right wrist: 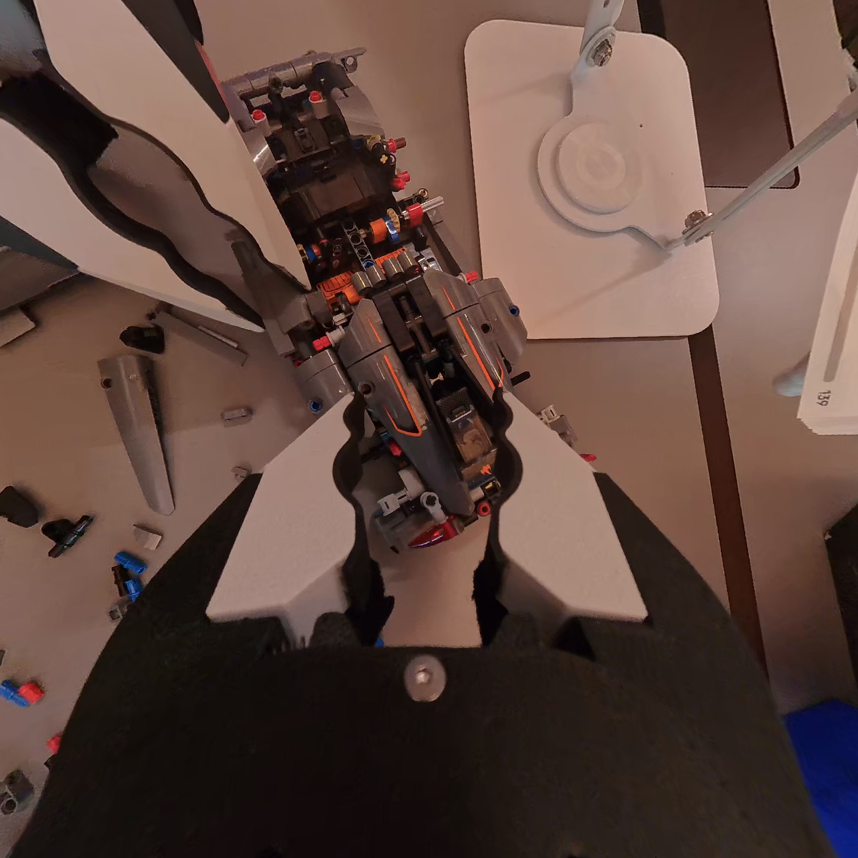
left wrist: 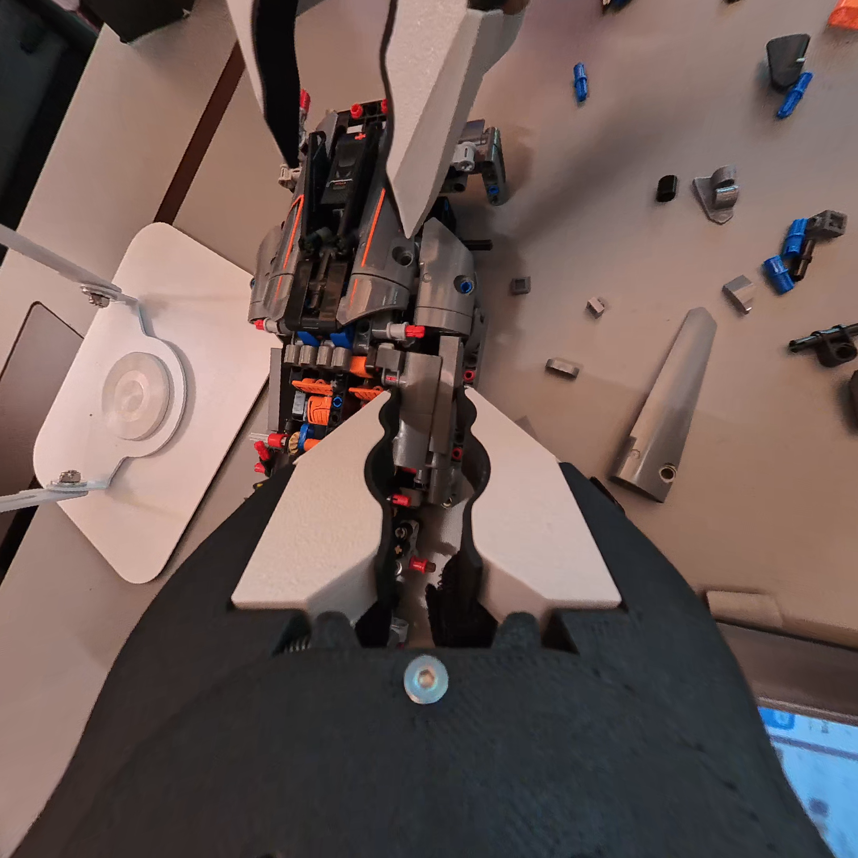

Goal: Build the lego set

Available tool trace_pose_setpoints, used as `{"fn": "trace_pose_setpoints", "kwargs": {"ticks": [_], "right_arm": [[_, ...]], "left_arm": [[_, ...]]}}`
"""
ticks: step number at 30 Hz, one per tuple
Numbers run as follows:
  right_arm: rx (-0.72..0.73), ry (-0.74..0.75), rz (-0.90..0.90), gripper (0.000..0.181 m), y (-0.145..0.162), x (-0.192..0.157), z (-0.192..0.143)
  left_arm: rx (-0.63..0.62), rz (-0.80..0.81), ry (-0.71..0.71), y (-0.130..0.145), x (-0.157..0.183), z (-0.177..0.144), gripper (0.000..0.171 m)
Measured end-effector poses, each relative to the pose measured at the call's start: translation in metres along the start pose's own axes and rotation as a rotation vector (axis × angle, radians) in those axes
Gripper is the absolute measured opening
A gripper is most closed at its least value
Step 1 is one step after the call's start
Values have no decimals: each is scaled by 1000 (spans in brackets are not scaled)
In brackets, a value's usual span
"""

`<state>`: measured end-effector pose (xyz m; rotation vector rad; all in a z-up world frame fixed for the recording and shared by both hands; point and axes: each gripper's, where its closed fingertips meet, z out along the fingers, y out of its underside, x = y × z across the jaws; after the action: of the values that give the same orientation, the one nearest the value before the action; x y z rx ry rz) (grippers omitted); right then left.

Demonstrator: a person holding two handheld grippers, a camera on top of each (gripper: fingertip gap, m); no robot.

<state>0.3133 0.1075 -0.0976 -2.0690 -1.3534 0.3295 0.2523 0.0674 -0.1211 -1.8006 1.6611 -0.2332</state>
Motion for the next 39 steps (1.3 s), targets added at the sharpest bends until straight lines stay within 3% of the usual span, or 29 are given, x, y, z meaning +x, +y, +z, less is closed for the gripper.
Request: {"fn": "trace_pose_setpoints", "kwargs": {"ticks": [13,17,20,39], "right_arm": [[-7,-5,-4,54,1,-2,3],[-7,-11,-6,54,1,-4,5],[2,-32,-3,54,-2,-9,8],[-9,-34,-22,51,-2,-15,17]], "left_arm": [[85,-70,18,13,-7,-15,22],[77,-42,1,4,-7,-16,30],[-7,-2,-22,8,-5,-7,32],[55,-45,4,9,-8,-16,21]]}}
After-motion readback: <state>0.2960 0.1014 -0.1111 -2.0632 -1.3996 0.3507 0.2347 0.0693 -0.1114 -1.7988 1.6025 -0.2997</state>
